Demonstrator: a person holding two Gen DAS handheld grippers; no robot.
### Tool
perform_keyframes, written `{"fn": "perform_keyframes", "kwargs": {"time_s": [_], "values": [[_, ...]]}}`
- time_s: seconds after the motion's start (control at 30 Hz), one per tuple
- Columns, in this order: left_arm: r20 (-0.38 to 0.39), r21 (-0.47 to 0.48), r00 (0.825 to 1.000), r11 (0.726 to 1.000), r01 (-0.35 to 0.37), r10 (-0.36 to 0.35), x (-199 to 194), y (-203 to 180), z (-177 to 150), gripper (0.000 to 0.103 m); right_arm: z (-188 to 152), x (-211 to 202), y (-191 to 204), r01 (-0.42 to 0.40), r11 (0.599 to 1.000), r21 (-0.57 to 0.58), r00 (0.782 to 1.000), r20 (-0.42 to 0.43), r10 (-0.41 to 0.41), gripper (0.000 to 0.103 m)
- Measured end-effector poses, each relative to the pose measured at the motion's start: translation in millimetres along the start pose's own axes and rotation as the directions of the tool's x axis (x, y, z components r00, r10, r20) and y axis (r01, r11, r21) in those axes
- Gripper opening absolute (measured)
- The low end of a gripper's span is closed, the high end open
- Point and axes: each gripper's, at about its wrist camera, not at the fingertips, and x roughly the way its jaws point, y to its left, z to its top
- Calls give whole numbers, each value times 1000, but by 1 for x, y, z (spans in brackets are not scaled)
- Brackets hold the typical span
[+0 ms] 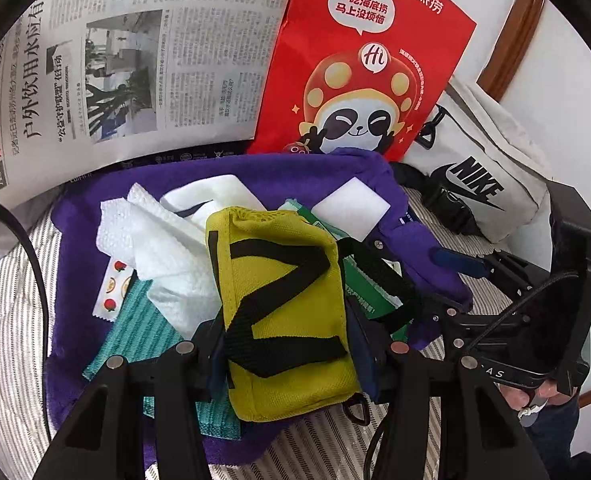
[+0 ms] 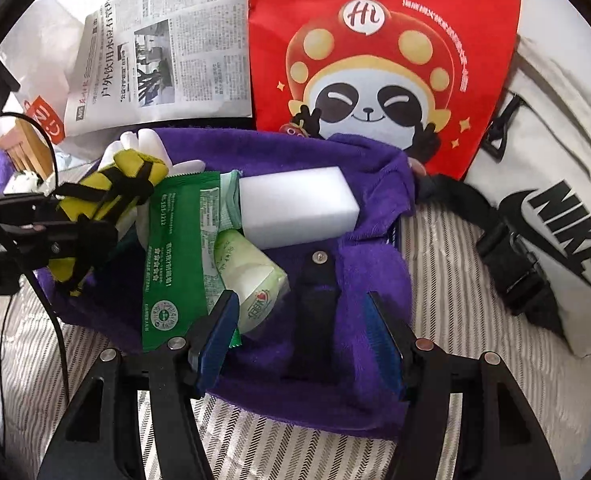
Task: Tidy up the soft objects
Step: 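Lay the green packet on the towel with the right gripper while the left gripper sets the pouch there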
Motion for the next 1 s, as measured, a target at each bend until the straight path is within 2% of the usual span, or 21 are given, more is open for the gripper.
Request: {"fn": "perform_keyframes", "kwargs": {"time_s": [0.53,0.77,1.0], "values": [[29,-6,999,1000,-12,12,28,-5,-4,55,-5,2,-11,-44,998,54,999,4,44,63],[44,19,999,1000,-13,12,29,-7,-5,60,-5,4,-11,-50,997,56,999,4,50,63],[26,45,1000,999,5,-6,21,-9,-4,66,-4,4,-9,-43,998,43,999,4,43,64]]}}
